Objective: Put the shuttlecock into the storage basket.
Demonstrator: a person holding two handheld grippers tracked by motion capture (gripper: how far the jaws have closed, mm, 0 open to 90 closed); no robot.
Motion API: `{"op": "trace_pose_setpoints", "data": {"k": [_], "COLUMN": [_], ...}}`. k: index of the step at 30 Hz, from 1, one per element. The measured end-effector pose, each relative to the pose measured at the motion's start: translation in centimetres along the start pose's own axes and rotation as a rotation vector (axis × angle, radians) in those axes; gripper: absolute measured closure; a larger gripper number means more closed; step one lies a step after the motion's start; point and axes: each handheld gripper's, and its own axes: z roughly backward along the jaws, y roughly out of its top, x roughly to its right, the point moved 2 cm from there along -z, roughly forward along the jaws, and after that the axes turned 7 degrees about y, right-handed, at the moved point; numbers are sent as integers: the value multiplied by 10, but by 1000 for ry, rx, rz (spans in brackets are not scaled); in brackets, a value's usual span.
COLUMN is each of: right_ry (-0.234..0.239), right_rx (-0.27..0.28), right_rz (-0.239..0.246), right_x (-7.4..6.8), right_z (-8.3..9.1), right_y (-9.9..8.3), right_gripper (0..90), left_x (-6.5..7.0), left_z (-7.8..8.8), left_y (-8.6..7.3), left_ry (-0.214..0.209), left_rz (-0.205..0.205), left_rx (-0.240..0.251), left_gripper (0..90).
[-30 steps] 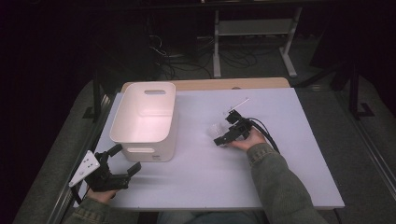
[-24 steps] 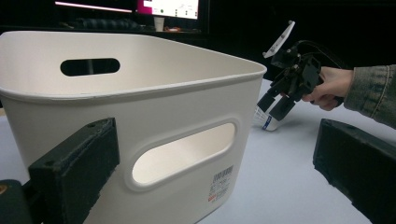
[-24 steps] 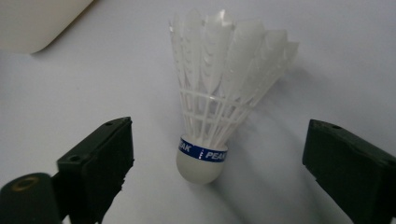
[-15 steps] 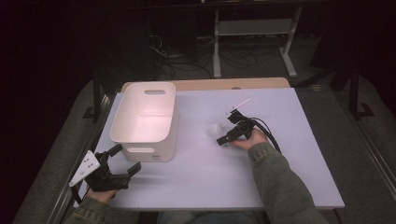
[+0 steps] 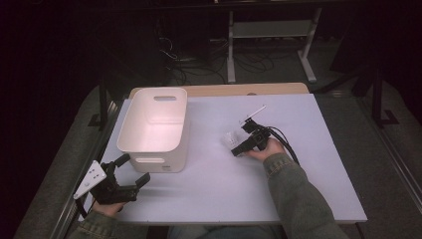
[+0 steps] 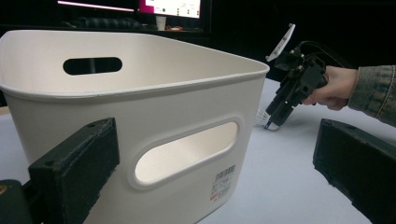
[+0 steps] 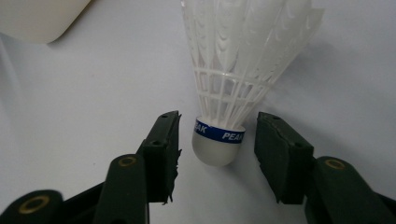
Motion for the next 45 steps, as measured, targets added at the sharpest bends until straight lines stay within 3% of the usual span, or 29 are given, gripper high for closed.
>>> {"op": "trace_pose_setpoints", "data": {"k": [11,17,30,45], "right_ry": [-4,-14,-9,4], "right_rx": [9,15,55,117], "right_rz": [-14,-57,-29,0], "right_x": [1,1,0,-13], "right_z": [0,1,6,23], "right_y": [1,0,-3,-1], "right_gripper": [602,636,638,639], "left_x": [0,0,1,1], "left_z": [0,1,1,1], "left_y": [0,0,0,0], "left_ry": [-1,-1,-2,-2], "left_rz": [-3,-3,2,0], "left_rx": [-3,-4,0,1], "left_gripper": [0,0,0,0]}}
